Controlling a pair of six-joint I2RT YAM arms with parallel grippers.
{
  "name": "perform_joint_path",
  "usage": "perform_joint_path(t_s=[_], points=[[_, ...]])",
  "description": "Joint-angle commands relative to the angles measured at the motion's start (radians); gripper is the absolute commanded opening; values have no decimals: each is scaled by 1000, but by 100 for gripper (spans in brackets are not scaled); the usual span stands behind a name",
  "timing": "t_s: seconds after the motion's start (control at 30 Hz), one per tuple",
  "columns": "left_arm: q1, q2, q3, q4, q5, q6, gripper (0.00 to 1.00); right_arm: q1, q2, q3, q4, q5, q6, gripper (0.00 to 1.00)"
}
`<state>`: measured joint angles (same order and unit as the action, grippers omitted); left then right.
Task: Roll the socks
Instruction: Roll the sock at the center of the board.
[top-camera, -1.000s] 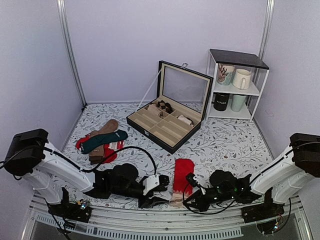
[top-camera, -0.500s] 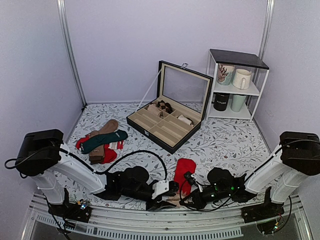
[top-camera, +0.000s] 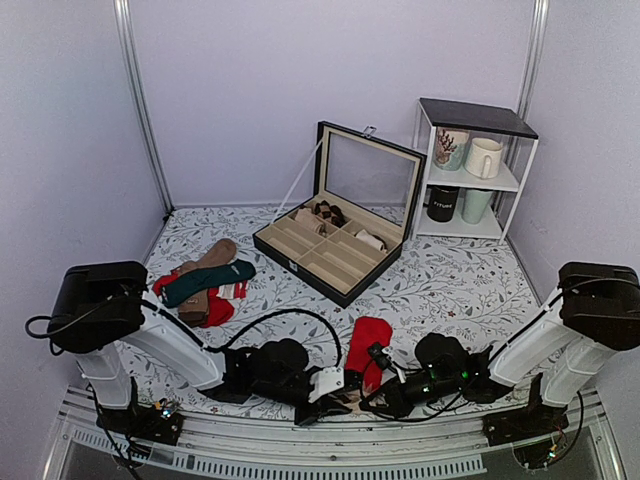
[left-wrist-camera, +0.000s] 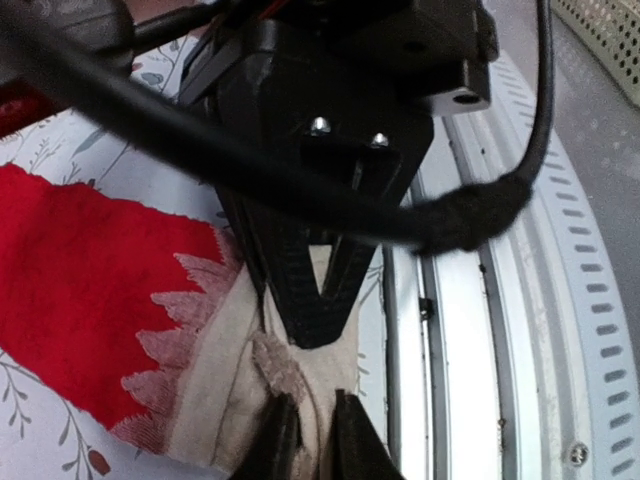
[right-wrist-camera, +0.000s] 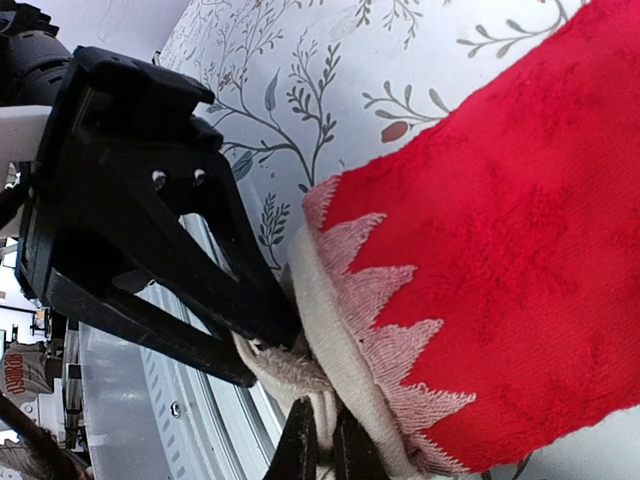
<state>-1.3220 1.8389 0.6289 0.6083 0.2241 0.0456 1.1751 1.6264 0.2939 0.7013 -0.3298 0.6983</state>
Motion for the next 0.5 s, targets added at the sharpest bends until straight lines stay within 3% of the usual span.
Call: perform_joint_path(t_s=[0.0,0.13,0.23,0.37,0.47], points=[[-10,33,30,-60,-5,-20,9,-8,52,-40,-200,0,-2,0],[-6,39,38,-82,-14,-38,0,-7,51,-39,-200,-8,-3,0],[-5,37,52,-138,-39,-64,0,-8,33,-41,-202,-15,-11,1],[12,38,85,-277,-58,-158,0,-8,-44,-50,-223,13,-61,22],[34,49,93,-353,-2,-247,0,-7,-144,-52,-257,78,-132,32]])
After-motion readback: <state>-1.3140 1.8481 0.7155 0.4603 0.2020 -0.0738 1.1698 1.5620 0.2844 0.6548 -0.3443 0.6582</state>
